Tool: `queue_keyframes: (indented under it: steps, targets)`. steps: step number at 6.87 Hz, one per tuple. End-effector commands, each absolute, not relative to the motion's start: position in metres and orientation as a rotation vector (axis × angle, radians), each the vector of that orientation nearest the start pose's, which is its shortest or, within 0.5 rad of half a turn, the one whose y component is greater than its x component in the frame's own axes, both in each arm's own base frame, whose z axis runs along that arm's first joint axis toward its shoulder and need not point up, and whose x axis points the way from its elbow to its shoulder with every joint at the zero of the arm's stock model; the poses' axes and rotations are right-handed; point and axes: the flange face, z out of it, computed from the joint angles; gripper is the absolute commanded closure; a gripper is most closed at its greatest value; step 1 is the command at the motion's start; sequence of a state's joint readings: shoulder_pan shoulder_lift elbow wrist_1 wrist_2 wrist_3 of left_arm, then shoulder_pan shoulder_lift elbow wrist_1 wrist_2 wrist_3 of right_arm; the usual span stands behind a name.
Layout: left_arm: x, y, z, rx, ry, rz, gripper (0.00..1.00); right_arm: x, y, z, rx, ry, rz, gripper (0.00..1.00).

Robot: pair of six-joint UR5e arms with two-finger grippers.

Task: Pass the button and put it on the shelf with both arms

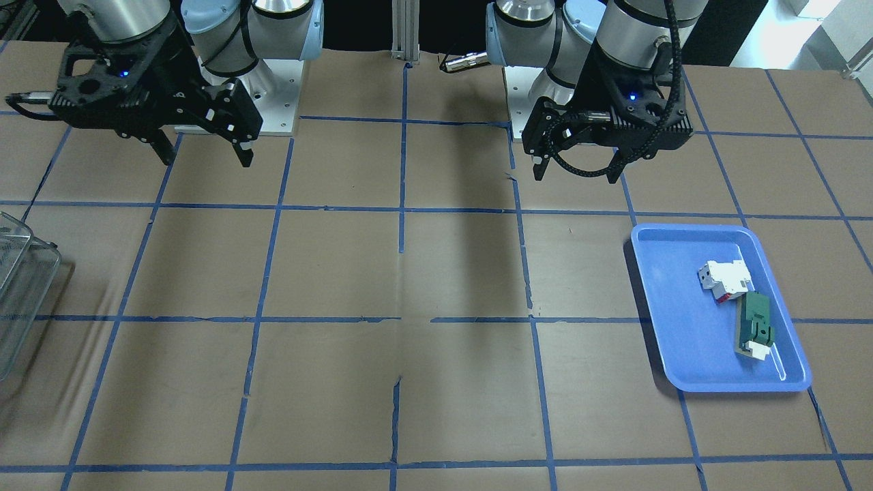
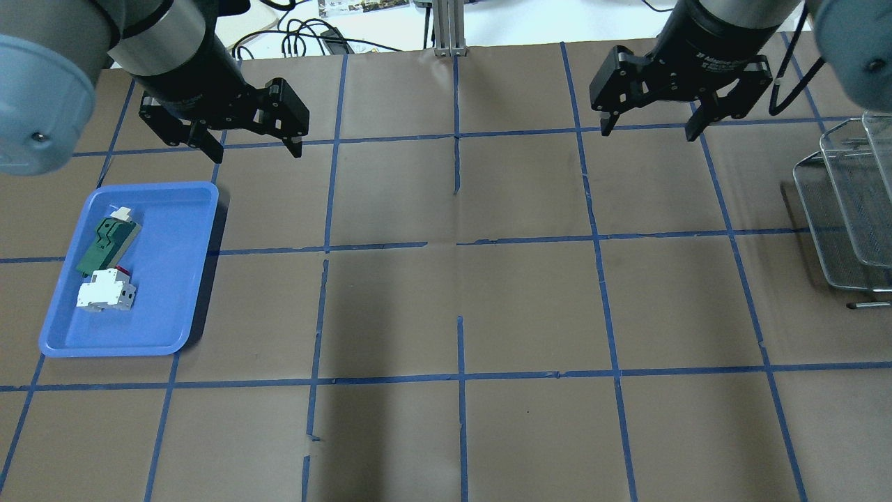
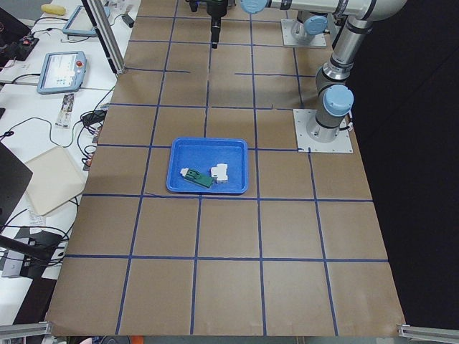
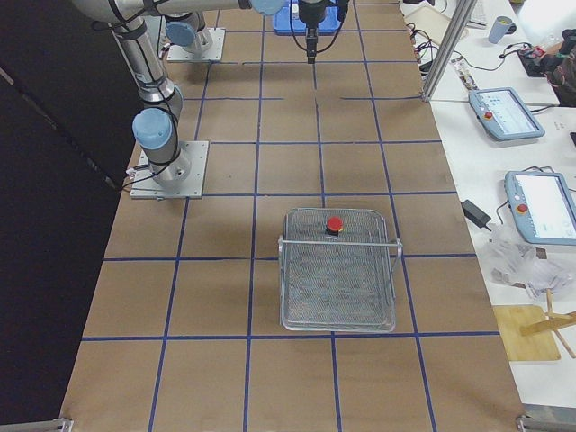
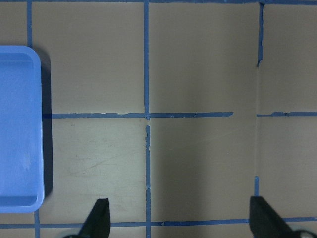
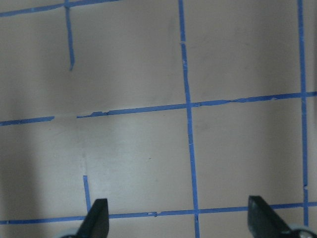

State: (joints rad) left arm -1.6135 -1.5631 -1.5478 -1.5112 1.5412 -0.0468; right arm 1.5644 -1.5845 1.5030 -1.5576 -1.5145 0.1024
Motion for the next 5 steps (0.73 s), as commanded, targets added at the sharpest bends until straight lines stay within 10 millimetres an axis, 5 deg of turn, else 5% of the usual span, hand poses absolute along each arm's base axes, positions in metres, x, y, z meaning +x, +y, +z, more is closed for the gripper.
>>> queue_keyframes:
  steps: [1, 5]
  targets:
    - [-0.1574, -0.4913, 0.5086, -0.003, 3.172, -0.139, 0.0, 0.1169, -0.4939, 0.5249, 0.25, 3.104, -0.068, 0.0]
    - [-0.158, -0.4931, 0.5101, 0.0, 3.176, -0.161, 0.0, 0.1158, -0.4943, 0.5217, 0.231, 3.102, -0.056, 0.0]
